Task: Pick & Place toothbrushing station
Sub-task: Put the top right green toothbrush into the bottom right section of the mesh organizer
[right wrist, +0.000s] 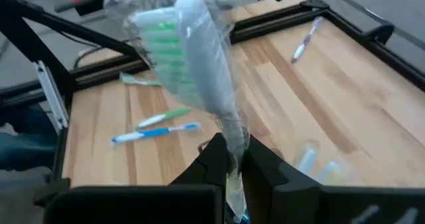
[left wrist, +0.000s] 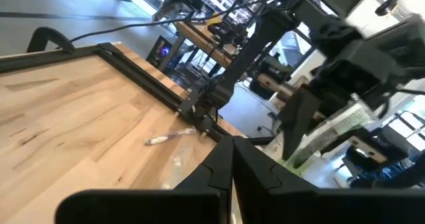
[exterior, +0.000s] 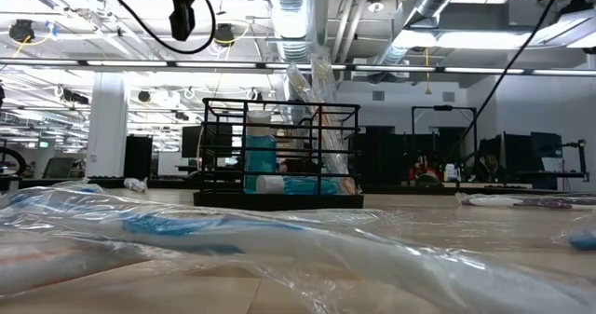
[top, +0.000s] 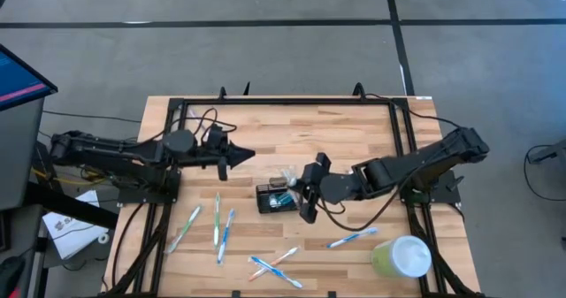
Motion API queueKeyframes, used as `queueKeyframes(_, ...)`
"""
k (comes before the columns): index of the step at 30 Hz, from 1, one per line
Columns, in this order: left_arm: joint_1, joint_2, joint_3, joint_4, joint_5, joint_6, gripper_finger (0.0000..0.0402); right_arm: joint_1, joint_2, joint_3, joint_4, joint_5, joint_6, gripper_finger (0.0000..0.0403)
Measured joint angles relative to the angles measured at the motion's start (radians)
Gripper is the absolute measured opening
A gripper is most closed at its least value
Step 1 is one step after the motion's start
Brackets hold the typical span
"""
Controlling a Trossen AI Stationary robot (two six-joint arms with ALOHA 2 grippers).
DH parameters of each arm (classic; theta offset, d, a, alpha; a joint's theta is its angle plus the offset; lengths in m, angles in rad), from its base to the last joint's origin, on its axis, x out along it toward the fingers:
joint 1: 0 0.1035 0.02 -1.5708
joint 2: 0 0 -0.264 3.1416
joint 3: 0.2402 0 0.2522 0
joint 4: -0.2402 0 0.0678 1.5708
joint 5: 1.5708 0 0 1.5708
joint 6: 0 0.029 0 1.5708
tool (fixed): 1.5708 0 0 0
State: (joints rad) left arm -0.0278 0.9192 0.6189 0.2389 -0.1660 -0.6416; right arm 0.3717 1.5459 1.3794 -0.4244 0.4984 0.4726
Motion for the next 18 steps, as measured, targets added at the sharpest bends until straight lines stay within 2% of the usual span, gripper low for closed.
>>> queueKeyframes(18,-0.047,0.000,0.000,-0.011,-0.049,-0.030,0.0001,-0.001,-0.017,-0.230,0.121,0.076,0.128,0.0014)
